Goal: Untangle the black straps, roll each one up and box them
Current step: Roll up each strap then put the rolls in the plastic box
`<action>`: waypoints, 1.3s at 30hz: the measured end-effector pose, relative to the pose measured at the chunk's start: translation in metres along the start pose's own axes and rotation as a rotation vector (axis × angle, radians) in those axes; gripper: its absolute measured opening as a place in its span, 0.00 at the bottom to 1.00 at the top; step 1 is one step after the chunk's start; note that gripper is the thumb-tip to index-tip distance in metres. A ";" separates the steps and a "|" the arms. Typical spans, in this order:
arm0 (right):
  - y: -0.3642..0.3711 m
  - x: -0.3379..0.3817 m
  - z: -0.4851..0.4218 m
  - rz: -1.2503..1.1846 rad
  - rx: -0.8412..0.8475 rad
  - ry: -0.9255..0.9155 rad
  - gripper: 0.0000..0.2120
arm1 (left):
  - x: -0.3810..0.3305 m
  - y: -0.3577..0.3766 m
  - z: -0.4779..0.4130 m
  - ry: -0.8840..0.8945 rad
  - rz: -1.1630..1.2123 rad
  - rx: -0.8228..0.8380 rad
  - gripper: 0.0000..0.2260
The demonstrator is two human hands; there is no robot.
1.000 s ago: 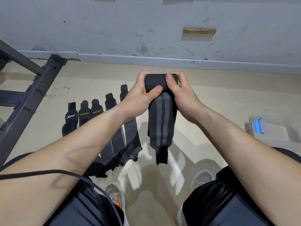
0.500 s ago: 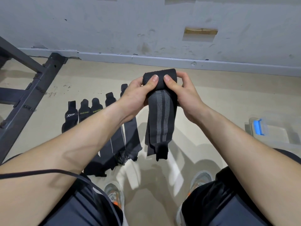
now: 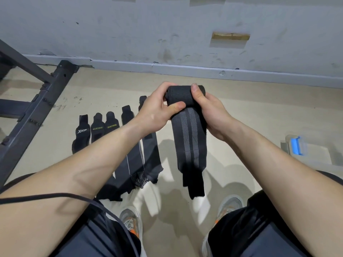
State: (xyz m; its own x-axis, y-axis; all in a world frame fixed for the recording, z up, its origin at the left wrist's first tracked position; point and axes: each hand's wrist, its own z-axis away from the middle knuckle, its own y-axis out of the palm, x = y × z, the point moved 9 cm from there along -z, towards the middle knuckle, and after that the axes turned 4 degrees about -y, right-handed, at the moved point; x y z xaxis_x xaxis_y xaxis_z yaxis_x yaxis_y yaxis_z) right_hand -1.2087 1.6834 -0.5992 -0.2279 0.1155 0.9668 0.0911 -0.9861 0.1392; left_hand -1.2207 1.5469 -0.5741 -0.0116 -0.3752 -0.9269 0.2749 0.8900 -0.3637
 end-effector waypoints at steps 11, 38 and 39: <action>-0.005 0.001 0.001 -0.013 -0.002 -0.094 0.17 | 0.012 0.022 0.013 -0.390 0.540 0.166 0.15; -0.001 -0.005 -0.002 -0.081 0.046 -0.054 0.17 | 0.020 0.013 0.009 -0.343 0.494 0.066 0.07; 0.000 -0.004 -0.002 -0.092 0.049 -0.047 0.17 | 0.020 0.011 0.008 -0.328 0.495 0.049 0.07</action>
State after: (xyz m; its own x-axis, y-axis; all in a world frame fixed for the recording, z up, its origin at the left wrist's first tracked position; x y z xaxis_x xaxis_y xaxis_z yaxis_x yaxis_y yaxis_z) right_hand -1.2096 1.6827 -0.6039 -0.1918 0.2121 0.9583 0.1198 -0.9640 0.2373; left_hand -1.2101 1.5466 -0.5961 0.4245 0.0140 -0.9053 0.2163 0.9694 0.1164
